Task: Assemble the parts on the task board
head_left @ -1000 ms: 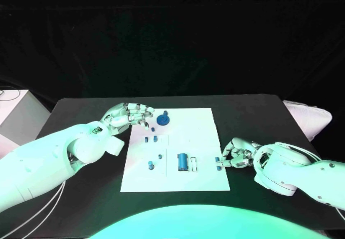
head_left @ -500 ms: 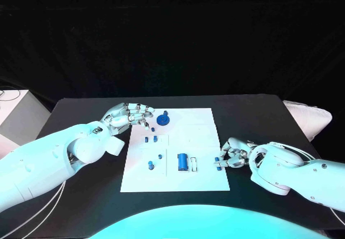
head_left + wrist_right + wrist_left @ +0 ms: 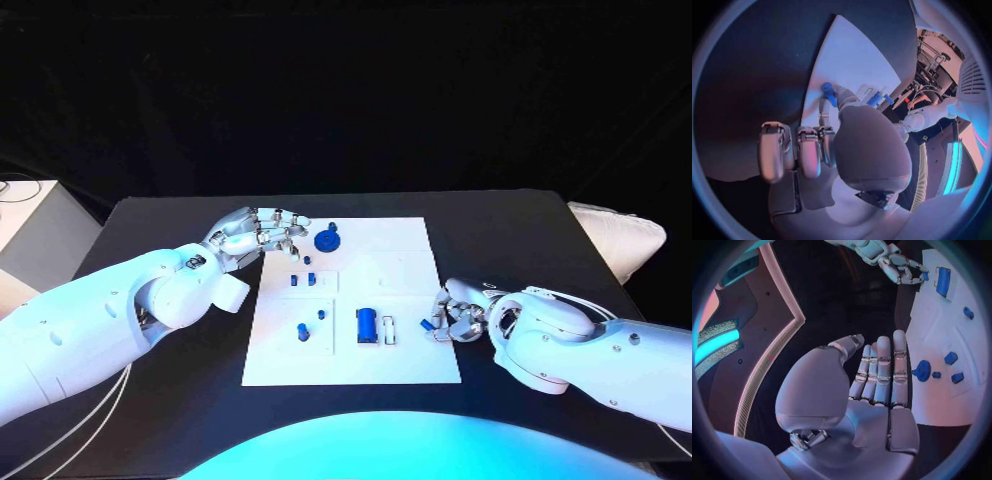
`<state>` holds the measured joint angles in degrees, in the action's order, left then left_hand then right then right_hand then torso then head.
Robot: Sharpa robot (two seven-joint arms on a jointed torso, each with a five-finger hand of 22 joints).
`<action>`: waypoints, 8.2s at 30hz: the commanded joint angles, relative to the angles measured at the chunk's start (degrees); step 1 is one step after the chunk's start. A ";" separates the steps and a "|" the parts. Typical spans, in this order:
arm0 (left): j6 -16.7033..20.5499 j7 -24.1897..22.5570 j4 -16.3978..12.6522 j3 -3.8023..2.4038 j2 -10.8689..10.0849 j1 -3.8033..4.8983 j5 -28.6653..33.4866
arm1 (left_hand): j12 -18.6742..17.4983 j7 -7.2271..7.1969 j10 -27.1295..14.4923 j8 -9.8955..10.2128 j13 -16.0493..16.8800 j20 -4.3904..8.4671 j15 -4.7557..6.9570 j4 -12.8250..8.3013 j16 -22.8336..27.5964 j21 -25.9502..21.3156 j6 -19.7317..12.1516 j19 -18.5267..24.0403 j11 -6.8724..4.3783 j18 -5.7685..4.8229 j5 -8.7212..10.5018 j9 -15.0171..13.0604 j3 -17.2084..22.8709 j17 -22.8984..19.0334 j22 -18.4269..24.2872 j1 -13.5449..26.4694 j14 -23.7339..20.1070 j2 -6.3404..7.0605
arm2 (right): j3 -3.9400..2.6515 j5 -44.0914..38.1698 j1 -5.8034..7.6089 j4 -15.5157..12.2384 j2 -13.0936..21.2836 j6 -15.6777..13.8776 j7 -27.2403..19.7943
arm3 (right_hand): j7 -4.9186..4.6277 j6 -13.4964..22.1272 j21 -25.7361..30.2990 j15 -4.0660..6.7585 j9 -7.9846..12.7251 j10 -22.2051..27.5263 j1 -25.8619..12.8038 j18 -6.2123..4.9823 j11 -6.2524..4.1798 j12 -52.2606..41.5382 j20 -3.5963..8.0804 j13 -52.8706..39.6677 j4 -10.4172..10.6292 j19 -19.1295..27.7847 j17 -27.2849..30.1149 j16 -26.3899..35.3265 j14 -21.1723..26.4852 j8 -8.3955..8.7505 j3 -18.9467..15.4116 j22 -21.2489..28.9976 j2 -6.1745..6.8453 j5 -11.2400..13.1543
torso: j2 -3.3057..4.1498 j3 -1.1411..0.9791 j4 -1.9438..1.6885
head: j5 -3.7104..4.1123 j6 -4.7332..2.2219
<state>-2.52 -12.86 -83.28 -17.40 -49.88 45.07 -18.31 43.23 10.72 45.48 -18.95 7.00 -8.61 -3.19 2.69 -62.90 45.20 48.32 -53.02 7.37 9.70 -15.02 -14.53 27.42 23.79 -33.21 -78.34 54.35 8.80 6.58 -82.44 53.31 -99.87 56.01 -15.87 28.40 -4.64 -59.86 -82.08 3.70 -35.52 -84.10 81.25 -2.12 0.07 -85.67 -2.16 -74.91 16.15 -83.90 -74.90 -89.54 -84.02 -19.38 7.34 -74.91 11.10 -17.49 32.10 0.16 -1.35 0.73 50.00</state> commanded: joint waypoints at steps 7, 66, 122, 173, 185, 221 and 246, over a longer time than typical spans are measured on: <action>-1.01 -0.09 -0.25 -0.05 0.01 -0.08 0.42 | -0.13 0.39 -0.03 -0.35 -0.11 -0.13 -0.32 0.28 0.22 -0.39 -0.11 -0.41 0.16 0.84 -0.06 0.09 0.11 0.09 0.08 -0.07 -0.16 -0.61 | 0.80 -2.85 -1.06 0.28 -0.48 3.02 2.15 | 0.13 -0.87 -0.51 0.11 11.88 -3.58 1.57 0.81 -0.07 0.24 0.17 -12.39 0.15 -4.95 -14.97 -0.40 -5.95 1.73 6.06 -13.32 1.33 -5.39 | 0.00 0.02 -0.01 | -0.15 0.00; -1.59 0.53 -0.46 -0.06 0.17 -0.08 0.42 | -0.15 0.39 -0.09 -0.46 -0.18 -0.13 -0.32 0.37 0.25 -0.59 -0.05 -0.53 0.17 0.84 -0.06 0.16 0.10 0.13 0.25 -0.22 -0.21 -0.66 | 0.84 12.82 1.23 0.31 -7.62 -3.48 2.83 | 0.72 -1.35 -3.43 0.48 9.98 -4.92 -14.19 1.31 -0.51 -2.13 0.52 -13.88 0.42 -5.41 -15.10 -0.46 -5.98 -0.34 13.93 -14.00 1.42 -7.48 | 0.04 -0.04 -0.02 | -0.11 0.00; -1.98 0.99 -0.27 -0.05 0.05 -0.08 0.41 | -0.17 0.42 -0.14 -0.50 -0.24 -0.19 -0.39 0.91 0.25 -0.85 -0.09 -0.61 0.22 0.81 -0.08 0.26 0.04 0.16 0.46 0.13 -0.23 -0.94 | 0.85 12.57 1.06 -0.47 -7.27 -3.00 3.01 | 1.48 -1.90 -4.47 1.00 9.18 -5.39 -18.64 1.48 -1.18 -3.09 0.88 -14.47 -1.63 -5.55 -15.10 -0.46 -5.98 -1.38 16.73 -14.23 -4.52 -7.18 | 0.02 -0.04 0.00 | -0.08 0.00; -2.04 1.24 -0.14 -0.05 -0.02 -0.09 0.41 | -0.16 0.41 -0.22 -0.56 -0.29 -0.23 -0.40 1.25 0.26 -1.15 -0.15 -0.71 0.22 0.83 -0.09 0.34 -0.01 0.21 0.69 0.24 -0.26 -1.03 | 0.83 14.28 1.06 -0.82 -5.48 -4.83 -0.98 | 1.10 -1.03 -3.32 0.75 8.77 -4.95 -19.83 1.27 -0.83 -1.86 0.76 -14.00 -2.34 -5.31 -15.10 -0.46 -5.98 -1.90 13.84 -13.93 0.73 3.43 | 0.03 -0.06 0.04 | -0.40 0.00; -1.90 1.10 -0.05 -0.04 -0.04 -0.11 0.41 | -0.16 0.41 -0.23 -0.55 -0.31 -0.23 -0.41 1.34 0.25 -1.22 -0.20 -0.74 0.22 0.83 -0.11 0.38 0.01 0.22 0.75 0.23 -0.26 -1.10 | 0.46 13.79 1.94 -3.17 -3.75 -12.69 -8.19 | 2.09 -1.82 -2.48 1.29 6.32 -5.10 -9.54 1.10 -1.59 -2.33 1.03 -14.23 -7.36 -5.14 -15.10 -0.46 -5.98 -5.66 12.54 -13.73 2.17 10.65 | 0.01 -0.01 0.04 | -0.27 0.00; -2.16 1.14 -0.16 -0.05 0.13 -0.13 0.40 | -0.16 0.41 -0.23 -0.55 -0.31 -0.23 -0.41 1.34 0.25 -1.22 -0.20 -0.74 0.22 0.83 -0.11 0.38 0.01 0.22 0.75 0.23 -0.26 -1.10 | 0.76 -3.38 -0.41 1.13 -12.03 -9.38 -2.98 | 4.14 -0.99 -4.38 2.76 -0.48 -5.90 -4.34 1.46 -3.37 -4.33 2.39 -15.09 -7.35 -5.50 -15.10 -0.46 -5.98 -13.69 9.81 -14.21 0.63 14.43 | 0.09 -0.10 -0.01 | -0.40 0.00; -2.12 1.12 -0.06 -0.05 0.21 -0.14 0.40 | -0.11 0.44 -0.27 -0.56 -0.34 -0.24 -0.40 1.48 0.26 -1.46 -0.33 -0.89 0.22 0.84 -0.11 0.48 0.02 0.26 0.95 0.11 -0.29 -1.12 | 0.74 -0.18 -0.66 1.33 -10.98 -22.54 -11.23 | 3.05 2.06 0.16 2.18 -0.67 -5.05 -6.01 0.65 -2.50 -2.33 2.04 -14.24 -3.24 -4.67 -14.62 -0.17 -5.86 -13.27 8.38 -13.07 1.11 13.93 | -0.06 0.00 0.07 | -0.57 0.00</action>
<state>-3.77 -11.35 -83.26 -17.40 -49.80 45.00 -18.28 43.24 10.93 45.48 -19.17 6.71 -8.82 -3.39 3.97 -62.90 44.03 48.12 -53.65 7.37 9.70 -15.02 -14.14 27.43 23.98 -32.31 -78.11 54.15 8.13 7.34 -85.60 52.70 -98.42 44.94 -32.21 21.84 -1.60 -58.15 -82.13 6.27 -36.30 -84.01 75.98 -1.26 -2.90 -88.22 -0.11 -74.94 12.56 -84.11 -74.90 -89.76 -83.91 -32.89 15.83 -74.95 12.50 -3.44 32.07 0.16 -1.31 0.18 50.00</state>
